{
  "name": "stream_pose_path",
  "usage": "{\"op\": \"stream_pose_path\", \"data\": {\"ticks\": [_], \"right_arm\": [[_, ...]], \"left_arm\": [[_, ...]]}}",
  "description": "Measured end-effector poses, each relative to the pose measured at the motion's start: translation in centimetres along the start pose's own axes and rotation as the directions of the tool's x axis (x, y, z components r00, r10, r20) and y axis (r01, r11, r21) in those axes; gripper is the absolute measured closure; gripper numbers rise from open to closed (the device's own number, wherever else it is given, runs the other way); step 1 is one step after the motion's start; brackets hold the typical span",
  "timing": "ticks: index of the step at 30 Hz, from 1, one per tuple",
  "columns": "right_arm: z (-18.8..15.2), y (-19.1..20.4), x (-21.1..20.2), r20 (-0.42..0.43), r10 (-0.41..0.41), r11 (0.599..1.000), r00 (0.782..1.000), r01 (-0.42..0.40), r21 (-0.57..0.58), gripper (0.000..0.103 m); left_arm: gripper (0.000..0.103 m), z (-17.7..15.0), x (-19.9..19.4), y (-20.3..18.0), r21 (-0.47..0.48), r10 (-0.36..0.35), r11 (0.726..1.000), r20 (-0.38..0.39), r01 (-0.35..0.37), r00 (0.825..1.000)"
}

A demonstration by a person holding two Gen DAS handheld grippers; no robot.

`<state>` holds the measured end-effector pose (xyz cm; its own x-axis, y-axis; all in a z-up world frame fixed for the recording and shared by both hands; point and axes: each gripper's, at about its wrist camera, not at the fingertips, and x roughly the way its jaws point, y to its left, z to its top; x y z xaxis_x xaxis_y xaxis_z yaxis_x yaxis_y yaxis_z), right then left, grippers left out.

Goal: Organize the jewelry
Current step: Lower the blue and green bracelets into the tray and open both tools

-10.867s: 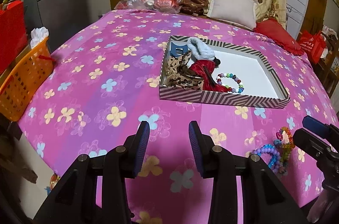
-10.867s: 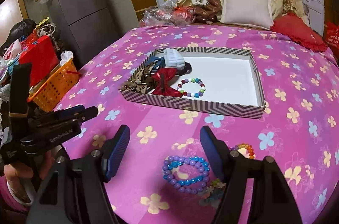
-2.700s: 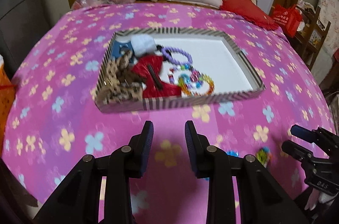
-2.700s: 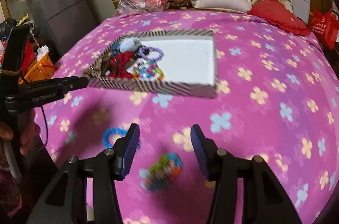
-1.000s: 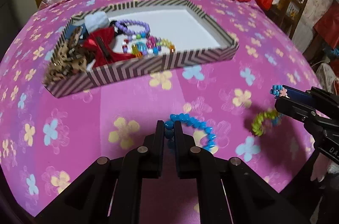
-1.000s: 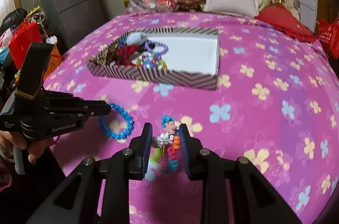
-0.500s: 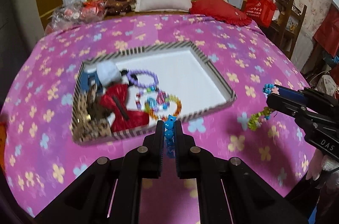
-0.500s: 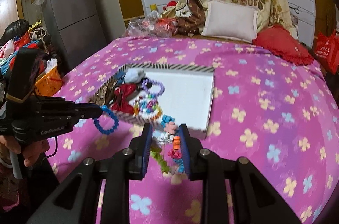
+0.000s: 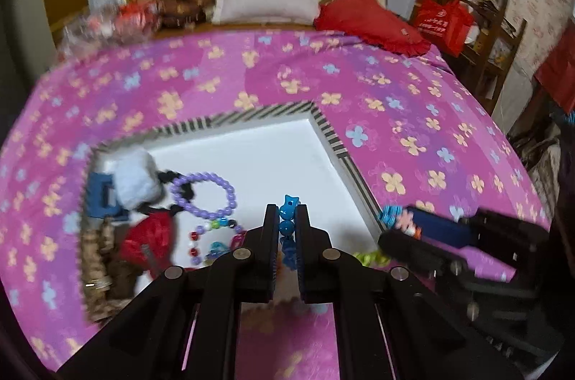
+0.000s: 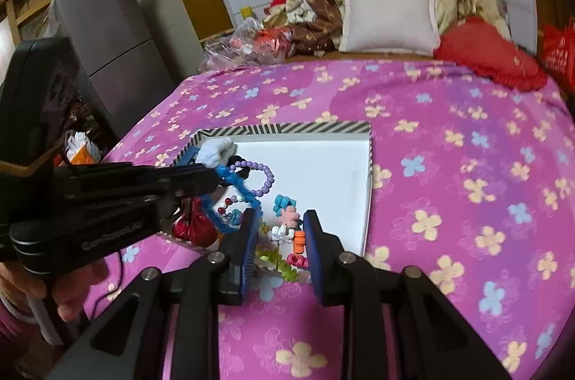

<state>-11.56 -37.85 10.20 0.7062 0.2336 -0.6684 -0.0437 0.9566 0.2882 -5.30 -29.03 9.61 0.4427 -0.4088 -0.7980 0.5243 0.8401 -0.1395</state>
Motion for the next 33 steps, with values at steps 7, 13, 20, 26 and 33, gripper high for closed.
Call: {"op": "stream_pose_path", "data": {"ticks": [7,13,20,26,33], "right_arm": [[0.4,-2.4,5.7,-0.097,-0.035,0.999,0.995,0.038,0.023,0.077],[1.3,-3.6,8.6,-0.116,-0.085,0.996,0.99,0.087,0.014,0.077],[1.5,-3.8,9.3,-0.101,-0.136,0.99,0.986,0.138,0.012,0.071],[0.6,-3.5,5.9,-0.049,-0.128,0.991,0.991,0.13,0.03,0.058],[-1.3,-0.9,1.5,0.024,-0.17,0.985,0.985,0.17,0.004,0.044]], "left_arm": [[0.091,0.6,6.0,2.2,-0.041,0.062,0.997,-0.09,-0.065,0.994],[0.091,1.7,8.5,4.0,-0.073,0.128,0.988,-0.125,-0.138,0.984],[0.091,2.3,9.1,4.4,-0.106,0.129,0.984,-0.13,-0.143,0.983],[0.066,1.5,7.2,3.7,-0.084,0.129,0.987,-0.091,-0.137,0.987],[0.065,-1.2,2.3,3.6,-0.077,0.186,0.98,-0.005,-0.186,0.983]]}}
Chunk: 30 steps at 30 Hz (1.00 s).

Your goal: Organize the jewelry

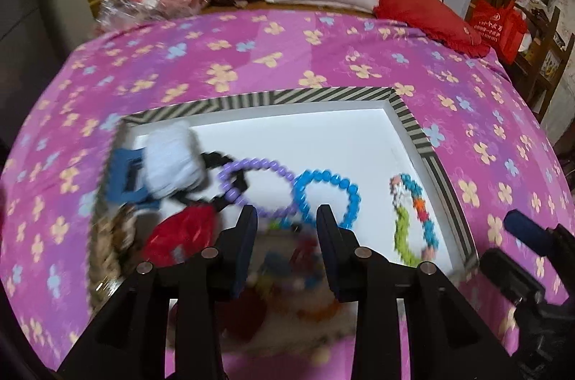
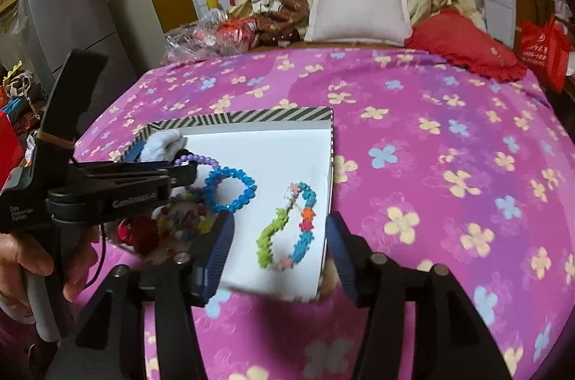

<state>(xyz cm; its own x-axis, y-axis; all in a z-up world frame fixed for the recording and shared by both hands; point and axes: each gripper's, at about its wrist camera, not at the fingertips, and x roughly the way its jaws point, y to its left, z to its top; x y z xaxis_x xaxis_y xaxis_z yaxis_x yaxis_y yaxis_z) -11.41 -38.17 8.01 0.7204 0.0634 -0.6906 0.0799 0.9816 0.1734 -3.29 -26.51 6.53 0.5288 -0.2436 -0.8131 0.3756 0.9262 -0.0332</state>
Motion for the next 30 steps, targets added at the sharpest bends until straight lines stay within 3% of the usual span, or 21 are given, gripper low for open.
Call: {"op": "stream_pose_path", "data": {"ticks": [10,14,22,30], "right_arm": [[-3.4,3.3,-4.3,0.054,-0.013,1.0,0.998,0.013,-0.009,0.04],[-4.3,4.5,-5.8,0.074,-0.017,1.0,0.997,0.018,-0.008,0.034],[-5.8,6.8,-8.5,0.124,-0.031,0.999,0.992,0.034,-0.023,0.024],[-6.4,8.5,-10.0,0.133,-0.013,0.999,0.991,0.017,-0.031,0.024]], "left_arm": [[0.065,-6.8,-6.5,1.7,-0.015,0.071,0.997,0.104,-0.069,0.992],[0.065,-9.2,-8.6,2.1,-0.025,0.105,0.994,0.14,-0.103,0.985],[0.065,-11.8,-12.0,3.0,-0.069,0.098,0.994,0.176,-0.087,0.979],[0.065,-13.1,-14.6,3.7,-0.108,0.12,0.989,0.217,-0.099,0.969]]}}
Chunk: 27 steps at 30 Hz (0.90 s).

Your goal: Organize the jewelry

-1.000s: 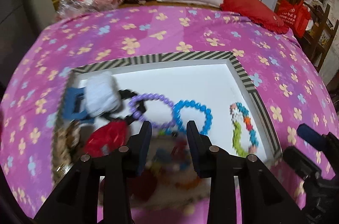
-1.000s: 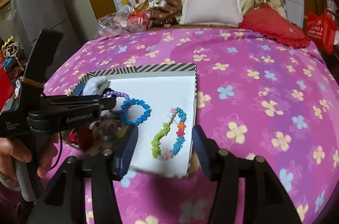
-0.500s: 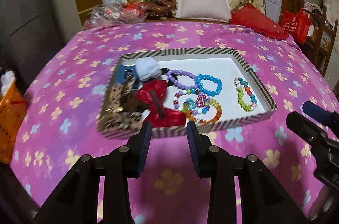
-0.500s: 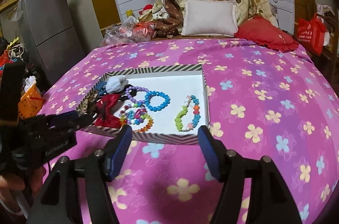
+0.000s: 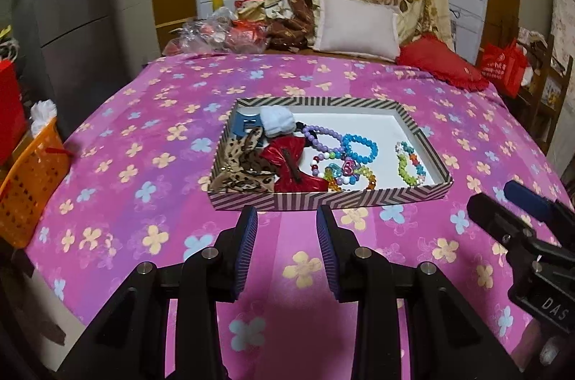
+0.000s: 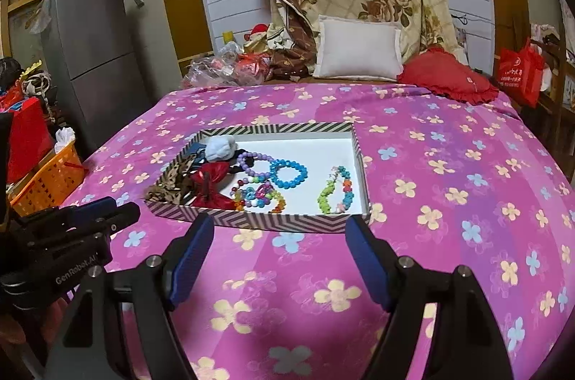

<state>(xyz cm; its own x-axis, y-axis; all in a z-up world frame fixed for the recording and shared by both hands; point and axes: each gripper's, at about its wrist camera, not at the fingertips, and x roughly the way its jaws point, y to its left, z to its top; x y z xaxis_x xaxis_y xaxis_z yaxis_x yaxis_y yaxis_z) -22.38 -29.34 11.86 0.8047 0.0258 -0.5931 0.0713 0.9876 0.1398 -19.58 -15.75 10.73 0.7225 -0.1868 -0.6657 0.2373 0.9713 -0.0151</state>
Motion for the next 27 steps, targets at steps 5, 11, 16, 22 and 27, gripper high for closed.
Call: {"op": "stream_pose_path", "data": {"ticks": [5,11,16,22,27], "right_arm": [[0.0,0.7,-0.4,0.002,0.013,1.0,1.0,-0.013,-0.007,0.024],[-0.2,1.0,-0.2,-0.007,0.018,1.0,1.0,-0.018,-0.011,0.024],[-0.2,1.1,-0.1,-0.004,0.015,1.0,1.0,-0.015,-0.015,0.024],[-0.2,1.1,-0.1,-0.003,0.013,1.0,1.0,-0.013,-0.016,0.024],[-0.1,1.1,-0.1,-0.004,0.014,1.0,1.0,-0.014,-0.021,0.024]], "left_arm": [[0.065,-0.3,-0.9,0.6,-0.008,0.026,1.0,0.023,-0.025,0.999],[0.065,-0.5,-1.3,0.6,0.0,0.059,0.998,0.036,-0.059,0.998],[0.065,-0.6,-1.5,0.3,0.018,0.092,0.995,0.052,-0.093,0.994],[0.065,-0.9,-1.8,0.0,0.021,0.089,0.996,0.053,-0.09,0.995],[0.065,-0.8,-2.0,-0.1,0.022,0.095,0.995,0.056,-0.096,0.994]]}}
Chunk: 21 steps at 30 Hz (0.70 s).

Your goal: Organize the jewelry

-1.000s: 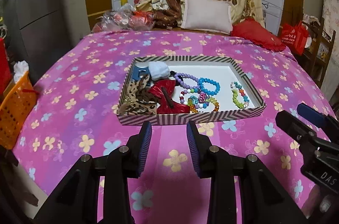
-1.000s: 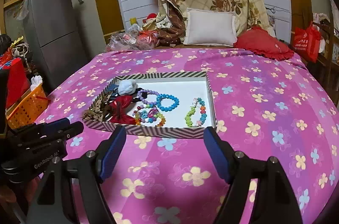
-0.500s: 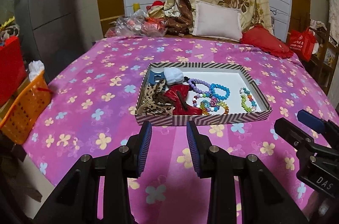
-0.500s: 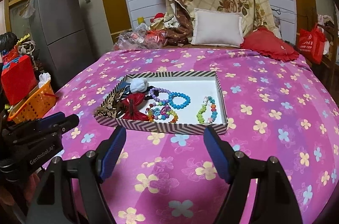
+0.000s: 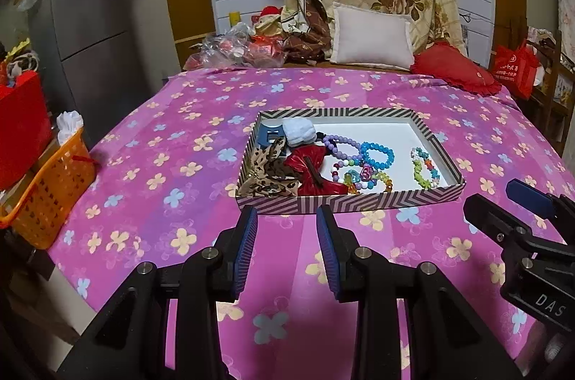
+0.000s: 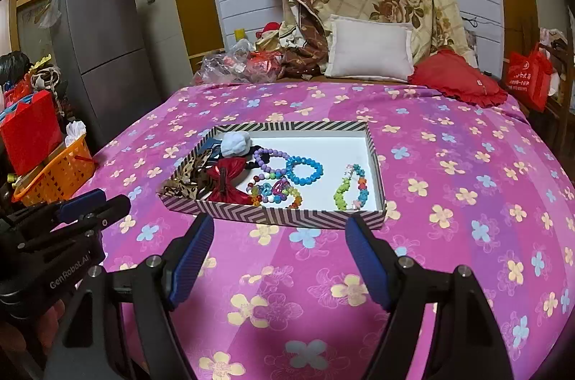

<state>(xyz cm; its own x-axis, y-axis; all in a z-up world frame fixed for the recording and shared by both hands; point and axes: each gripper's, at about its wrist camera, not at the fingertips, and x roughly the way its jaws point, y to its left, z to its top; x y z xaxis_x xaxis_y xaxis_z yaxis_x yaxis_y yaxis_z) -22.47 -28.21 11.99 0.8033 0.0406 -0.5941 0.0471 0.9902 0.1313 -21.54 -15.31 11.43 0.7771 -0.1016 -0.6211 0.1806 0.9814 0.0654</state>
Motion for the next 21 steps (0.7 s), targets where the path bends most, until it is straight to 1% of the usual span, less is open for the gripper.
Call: {"op": "stream_pose_path", "data": {"ticks": [2,8,21], "right_arm": [[0.0,0.02,-0.01,0.0,0.001,1.0,1.0,-0.001,0.001,0.024],[0.05,0.33,-0.03,0.004,0.002,1.0,1.0,-0.002,-0.008,0.024],[0.09,0.55,0.21,0.0,0.003,1.0,1.0,-0.003,-0.008,0.022]], "left_arm": [[0.065,0.09,-0.12,0.02,-0.005,-0.008,1.0,0.001,0.008,1.0],[0.065,0.32,-0.42,0.07,-0.008,-0.001,1.0,0.016,0.001,1.0],[0.065,0.44,-0.29,0.05,-0.009,-0.005,1.0,0.019,0.006,1.0]]}}
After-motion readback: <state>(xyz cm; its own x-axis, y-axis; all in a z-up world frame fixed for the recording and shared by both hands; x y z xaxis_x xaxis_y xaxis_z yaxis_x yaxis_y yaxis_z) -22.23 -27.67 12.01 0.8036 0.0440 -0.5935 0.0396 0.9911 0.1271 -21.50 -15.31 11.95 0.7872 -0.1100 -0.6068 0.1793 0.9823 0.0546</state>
